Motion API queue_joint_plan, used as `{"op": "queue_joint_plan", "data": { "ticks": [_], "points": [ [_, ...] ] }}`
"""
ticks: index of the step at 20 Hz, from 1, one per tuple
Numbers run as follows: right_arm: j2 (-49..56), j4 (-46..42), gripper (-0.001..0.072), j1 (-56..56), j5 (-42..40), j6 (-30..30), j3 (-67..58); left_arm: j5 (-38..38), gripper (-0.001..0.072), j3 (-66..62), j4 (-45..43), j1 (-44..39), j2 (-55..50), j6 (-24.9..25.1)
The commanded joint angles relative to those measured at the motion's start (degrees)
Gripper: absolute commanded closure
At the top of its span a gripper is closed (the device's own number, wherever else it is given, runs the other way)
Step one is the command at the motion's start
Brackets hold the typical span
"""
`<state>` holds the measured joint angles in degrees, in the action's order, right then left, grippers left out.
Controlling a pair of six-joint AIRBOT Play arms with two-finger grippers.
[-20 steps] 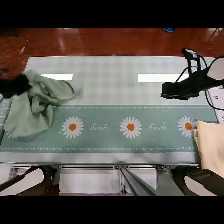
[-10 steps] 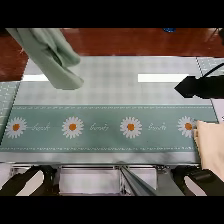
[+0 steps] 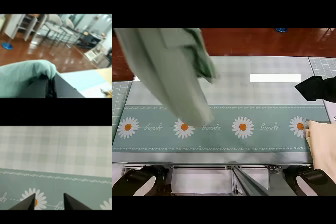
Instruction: Fold the shirts.
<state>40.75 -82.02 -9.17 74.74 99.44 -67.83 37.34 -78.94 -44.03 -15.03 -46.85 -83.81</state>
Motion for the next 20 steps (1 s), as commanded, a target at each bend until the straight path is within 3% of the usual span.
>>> {"op": "queue_joint_plan", "data": {
  "ticks": [1,7,9,11,12,13,14,18,20],
  "points": [
    [-0.37,-0.13,0.0304,0.02,-0.13,-0.11,0.00,-17.20,0.0687,18.93,0.09,-14.32,4.79,0.00],
    [0.02,-0.11,0.0304,0.02,-0.15,0.28,0.13,-40.39,0.0687,45.53,0.15,-35.45,3.65,-1.62],
    [0.04,-0.13,0.0304,0.02,-0.37,0.87,1.36,-38.71,0.0687,49.96,0.11,-36.89,1.79,-1.92],
    [0.04,-0.15,0.0304,0.02,-0.63,1.49,3.58,-29.29,0.0663,51.74,0.11,-35.89,-0.72,-1.95],
    [0.04,-0.17,0.0304,0.07,-1.09,1.73,4.83,-23.69,0.0490,51.63,0.11,-34.95,-1.70,-1.95],
    [0.04,-0.63,0.0304,0.07,-1.75,2.05,5.90,-18.01,0.0241,51.30,0.11,-33.90,-2.36,-1.92],
    [0.04,-1.44,0.0304,0.07,-2.60,2.29,6.67,-12.35,0.0200,50.75,-0.07,-32.41,-2.45,-1.86],
    [0.09,-11.67,0.0304,1.73,-5.64,5.14,5.40,16.59,0.0200,38.62,-8.61,-16.41,-2.10,-1.31],
    [0.09,-13.38,0.0303,6.69,-2.93,3.37,0.94,23.17,0.0200,29.62,-13.88,-5.64,-1.29,-0.72]
  ]
}}
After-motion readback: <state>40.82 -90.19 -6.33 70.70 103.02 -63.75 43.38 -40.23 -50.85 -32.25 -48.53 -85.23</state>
